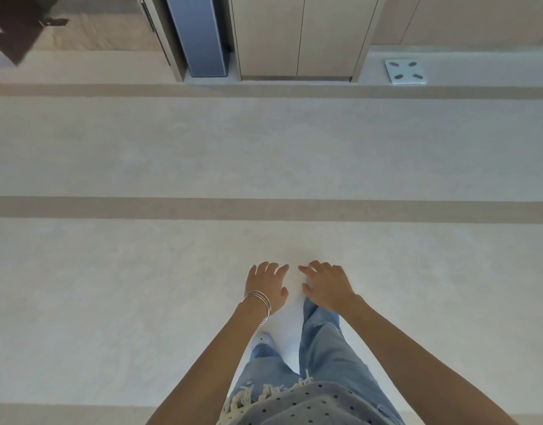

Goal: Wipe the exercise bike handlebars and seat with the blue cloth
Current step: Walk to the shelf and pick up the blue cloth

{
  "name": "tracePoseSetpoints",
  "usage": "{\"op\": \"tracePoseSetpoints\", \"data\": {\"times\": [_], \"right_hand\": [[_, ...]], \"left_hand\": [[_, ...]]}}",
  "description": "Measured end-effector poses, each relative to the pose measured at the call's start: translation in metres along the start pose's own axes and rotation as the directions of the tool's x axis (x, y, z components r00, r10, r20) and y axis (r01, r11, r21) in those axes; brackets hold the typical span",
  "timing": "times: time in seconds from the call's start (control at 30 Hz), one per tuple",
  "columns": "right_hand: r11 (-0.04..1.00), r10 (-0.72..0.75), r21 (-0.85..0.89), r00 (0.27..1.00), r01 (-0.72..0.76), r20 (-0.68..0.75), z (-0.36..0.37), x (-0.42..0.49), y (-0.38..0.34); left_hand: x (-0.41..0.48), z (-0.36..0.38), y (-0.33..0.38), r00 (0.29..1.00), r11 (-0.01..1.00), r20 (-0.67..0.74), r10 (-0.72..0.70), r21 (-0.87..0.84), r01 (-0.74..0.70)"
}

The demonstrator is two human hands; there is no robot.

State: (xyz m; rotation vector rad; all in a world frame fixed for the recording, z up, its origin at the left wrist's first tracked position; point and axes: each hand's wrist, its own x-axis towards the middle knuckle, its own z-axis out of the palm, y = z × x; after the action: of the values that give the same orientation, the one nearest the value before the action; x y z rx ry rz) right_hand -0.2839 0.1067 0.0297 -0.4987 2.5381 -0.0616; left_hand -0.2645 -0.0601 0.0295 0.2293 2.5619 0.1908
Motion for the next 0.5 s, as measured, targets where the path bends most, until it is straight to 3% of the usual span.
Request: {"op": "tracePoseSetpoints", "data": {"times": [0.2,0.5], "right_hand": [[1.000,0.022,0.020,1.000,-0.023,0.022,-0.031,0.048,0.066],[0.998,0.067,-0.001,0.973,-0.069,-0.222,-0.168,0.134,0.200]], "left_hand": [[0.074,-0.039,0.017,1.000,1.000,-0.013,-0.008,-0.003,0.008],[0.225,-0.163,0.090,0.975,1.000,-0.220,0.021,-0.007,-0.023]]}}
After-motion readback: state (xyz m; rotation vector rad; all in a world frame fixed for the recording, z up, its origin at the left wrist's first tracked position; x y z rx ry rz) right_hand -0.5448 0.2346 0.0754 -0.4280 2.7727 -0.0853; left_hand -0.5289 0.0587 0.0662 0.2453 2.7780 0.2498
